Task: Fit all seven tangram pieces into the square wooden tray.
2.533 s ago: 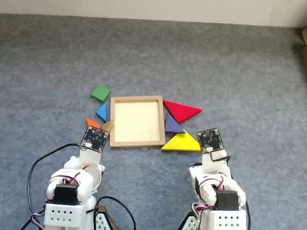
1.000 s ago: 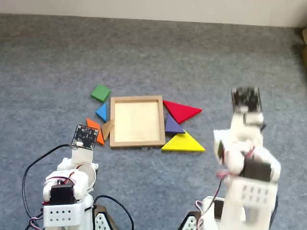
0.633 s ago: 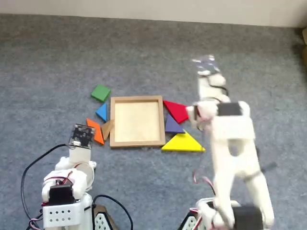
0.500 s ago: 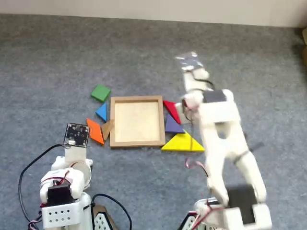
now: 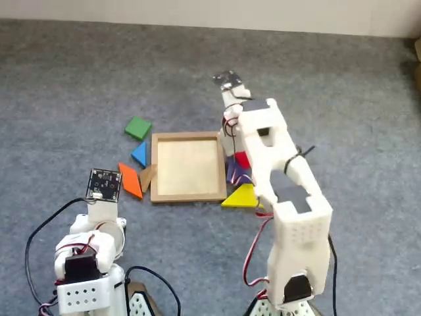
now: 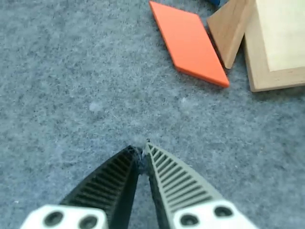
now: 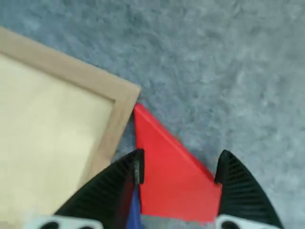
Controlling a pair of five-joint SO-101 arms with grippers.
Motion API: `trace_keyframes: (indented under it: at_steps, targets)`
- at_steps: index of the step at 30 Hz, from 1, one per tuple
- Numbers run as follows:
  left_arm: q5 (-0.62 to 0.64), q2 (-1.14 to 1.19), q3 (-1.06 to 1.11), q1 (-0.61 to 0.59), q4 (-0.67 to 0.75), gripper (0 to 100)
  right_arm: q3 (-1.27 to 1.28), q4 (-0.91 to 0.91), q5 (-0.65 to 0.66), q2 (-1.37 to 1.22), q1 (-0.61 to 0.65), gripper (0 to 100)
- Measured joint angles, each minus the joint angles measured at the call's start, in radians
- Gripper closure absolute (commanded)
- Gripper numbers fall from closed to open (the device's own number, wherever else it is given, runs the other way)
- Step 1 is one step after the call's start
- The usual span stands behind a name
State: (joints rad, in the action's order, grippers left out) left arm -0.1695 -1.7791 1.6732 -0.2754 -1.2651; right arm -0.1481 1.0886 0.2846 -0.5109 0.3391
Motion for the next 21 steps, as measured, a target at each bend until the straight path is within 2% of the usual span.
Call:
trace_keyframes:
  at_steps: [5,12,16,21]
  targets:
    - [0.0,0.0,0.0,0.0,0.0,99,-0.049,-0.005,0.002,-0.077,0.005,77.9]
    - [0.0,0.0,0.0,0.0,0.0,99,-0.068,-0.008,0.003,-0.089,-0.071,98.1]
    - [0.0,0.0,0.0,0.0,0.0,99,-0.074,0.0,0.002,-0.091,-0.158,99.2]
    - [0.0,0.0,0.002,0.0,0.035,99,-0.075,0.11,0.0,-0.091,-0.259,99.2]
